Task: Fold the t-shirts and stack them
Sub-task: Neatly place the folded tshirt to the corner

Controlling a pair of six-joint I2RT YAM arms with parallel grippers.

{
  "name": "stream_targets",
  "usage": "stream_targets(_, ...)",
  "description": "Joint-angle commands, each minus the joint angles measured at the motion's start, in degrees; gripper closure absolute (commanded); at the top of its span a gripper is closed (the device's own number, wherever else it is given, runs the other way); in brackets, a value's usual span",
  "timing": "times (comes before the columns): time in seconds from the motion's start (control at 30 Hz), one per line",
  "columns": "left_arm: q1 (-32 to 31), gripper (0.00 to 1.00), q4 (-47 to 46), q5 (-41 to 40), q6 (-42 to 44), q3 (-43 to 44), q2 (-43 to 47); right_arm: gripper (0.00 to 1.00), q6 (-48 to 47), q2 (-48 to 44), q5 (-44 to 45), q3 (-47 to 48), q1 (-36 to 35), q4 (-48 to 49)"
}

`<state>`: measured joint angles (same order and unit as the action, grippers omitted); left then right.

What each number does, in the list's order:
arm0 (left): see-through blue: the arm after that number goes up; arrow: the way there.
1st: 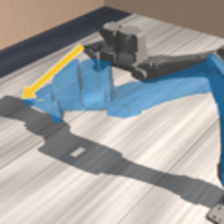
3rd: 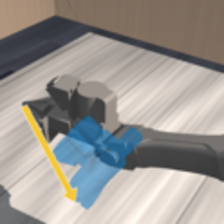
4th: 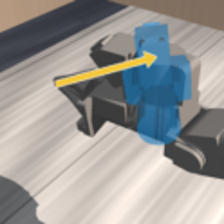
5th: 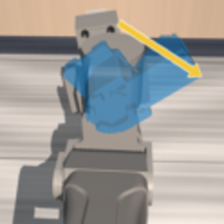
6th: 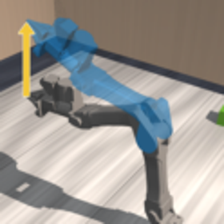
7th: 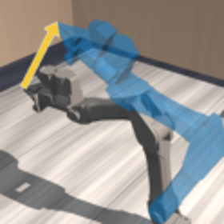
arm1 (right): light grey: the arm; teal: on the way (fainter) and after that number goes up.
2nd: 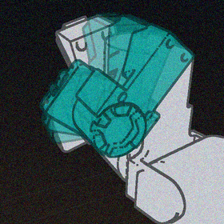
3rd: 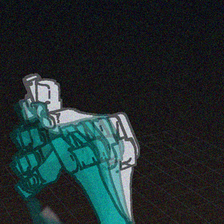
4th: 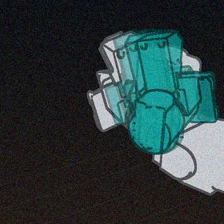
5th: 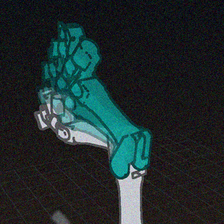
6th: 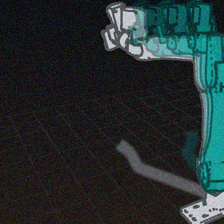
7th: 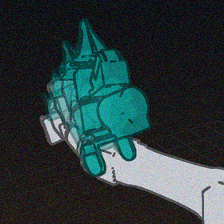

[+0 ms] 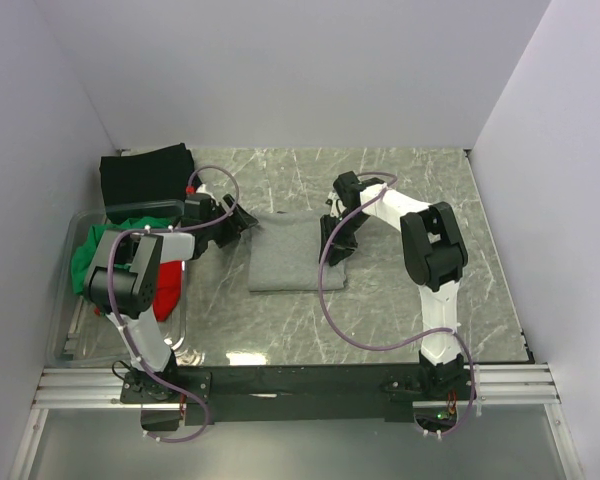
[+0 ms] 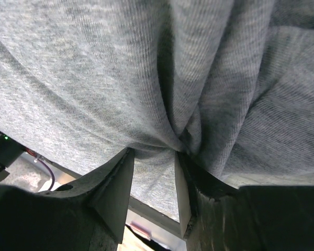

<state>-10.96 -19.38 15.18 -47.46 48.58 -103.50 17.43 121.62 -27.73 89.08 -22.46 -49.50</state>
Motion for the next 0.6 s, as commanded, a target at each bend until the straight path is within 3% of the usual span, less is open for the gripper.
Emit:
stream_targets(0.0,0.15,0.18,7.95,-2.89,2.2,-1.91,-4.33,0.56,-1.26,0.89,0.92,2.06,0.22,-1.13)
stream_targets(0.57,-8.11,0.21,6.81,2.58,0.62,-2.0,-9.87,0.56,-1.0,0.63,0.22,1.01,0.13,-0.52)
